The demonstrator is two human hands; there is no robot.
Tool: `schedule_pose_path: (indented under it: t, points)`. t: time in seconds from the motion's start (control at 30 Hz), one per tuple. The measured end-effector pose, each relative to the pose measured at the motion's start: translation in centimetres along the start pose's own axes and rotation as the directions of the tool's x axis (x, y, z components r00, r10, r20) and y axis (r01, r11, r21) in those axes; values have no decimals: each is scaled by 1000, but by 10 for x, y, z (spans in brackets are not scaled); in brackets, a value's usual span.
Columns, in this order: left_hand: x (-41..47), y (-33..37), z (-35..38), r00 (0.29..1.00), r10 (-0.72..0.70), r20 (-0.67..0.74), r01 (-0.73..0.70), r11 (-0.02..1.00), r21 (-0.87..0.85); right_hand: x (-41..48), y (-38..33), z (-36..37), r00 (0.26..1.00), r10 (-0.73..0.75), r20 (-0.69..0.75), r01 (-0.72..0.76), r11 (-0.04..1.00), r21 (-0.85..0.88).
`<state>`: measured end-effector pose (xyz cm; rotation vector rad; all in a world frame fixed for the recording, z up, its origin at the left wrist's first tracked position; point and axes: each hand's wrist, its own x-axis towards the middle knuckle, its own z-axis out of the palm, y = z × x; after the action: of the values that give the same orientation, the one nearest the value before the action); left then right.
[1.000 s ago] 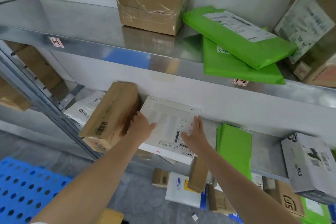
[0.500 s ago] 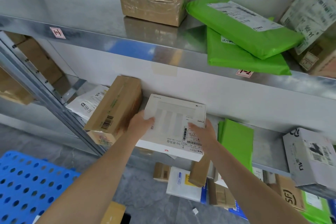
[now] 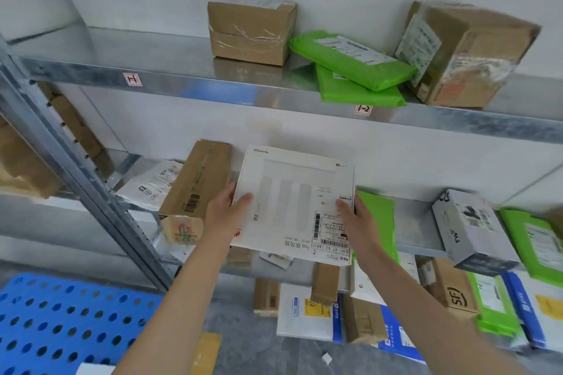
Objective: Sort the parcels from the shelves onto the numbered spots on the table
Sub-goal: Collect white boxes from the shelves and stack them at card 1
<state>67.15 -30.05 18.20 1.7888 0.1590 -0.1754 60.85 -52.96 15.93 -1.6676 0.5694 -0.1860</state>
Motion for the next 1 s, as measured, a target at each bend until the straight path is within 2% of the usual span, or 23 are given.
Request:
schedule_pose_path:
  t: [0.17,0.33,0.5,0.77,1.0]
  points:
    - [-42,-1,-15,1000,13,-11,-14,997,-79,-47,3,-10,1000,-23,0,22,983,181]
    - [-93,2,-34,996,73,-57,-83,973,-215,-94,-12,-21,992,-122,26,114,974,194]
    - [-149,7,-38,993,111,-46,-120,929,-349,-140,-28,-49,975,-211,68,197,964,178]
    - [-283,12,-19,988,106,-113,-140,923,-359,-242,-25,-127,946,-323,36,317,941,117]
    - [-396,-11,-20,981,88,-172,-145,924,-353,-326,7,-162,952,-301,64,289,947,142]
